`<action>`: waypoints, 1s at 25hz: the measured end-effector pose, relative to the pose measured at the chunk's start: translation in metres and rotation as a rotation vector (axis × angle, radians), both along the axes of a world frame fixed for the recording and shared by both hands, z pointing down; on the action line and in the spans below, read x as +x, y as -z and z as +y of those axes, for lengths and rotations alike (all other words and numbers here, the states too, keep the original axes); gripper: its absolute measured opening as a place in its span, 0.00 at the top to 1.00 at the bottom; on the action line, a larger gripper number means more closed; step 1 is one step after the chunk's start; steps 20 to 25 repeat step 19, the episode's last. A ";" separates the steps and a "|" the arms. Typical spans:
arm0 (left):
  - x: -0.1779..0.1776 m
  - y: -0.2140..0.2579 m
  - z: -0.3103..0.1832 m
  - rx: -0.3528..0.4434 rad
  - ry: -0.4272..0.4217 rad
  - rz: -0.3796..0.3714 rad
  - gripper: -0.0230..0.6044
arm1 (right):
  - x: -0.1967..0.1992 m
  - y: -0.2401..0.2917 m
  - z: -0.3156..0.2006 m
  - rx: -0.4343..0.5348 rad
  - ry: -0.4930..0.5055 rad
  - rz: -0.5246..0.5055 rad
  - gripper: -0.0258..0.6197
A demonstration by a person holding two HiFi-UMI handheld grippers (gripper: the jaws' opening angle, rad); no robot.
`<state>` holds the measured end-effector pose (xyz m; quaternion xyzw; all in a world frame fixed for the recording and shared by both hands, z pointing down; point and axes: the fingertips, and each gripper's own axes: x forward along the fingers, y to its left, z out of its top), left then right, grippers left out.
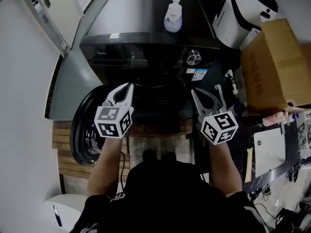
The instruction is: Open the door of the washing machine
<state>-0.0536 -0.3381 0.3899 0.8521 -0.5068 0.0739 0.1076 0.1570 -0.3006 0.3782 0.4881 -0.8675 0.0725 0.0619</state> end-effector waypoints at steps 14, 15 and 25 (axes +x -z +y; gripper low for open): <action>0.016 -0.026 0.006 -0.042 0.017 0.005 0.95 | 0.015 -0.017 0.003 -0.033 0.025 -0.018 0.97; 0.016 -0.026 0.007 -0.041 0.020 0.006 0.95 | 0.014 -0.018 0.003 -0.034 0.029 -0.017 0.97; 0.013 -0.025 0.010 -0.039 0.033 0.015 0.95 | 0.009 -0.015 0.004 -0.031 0.046 -0.009 0.97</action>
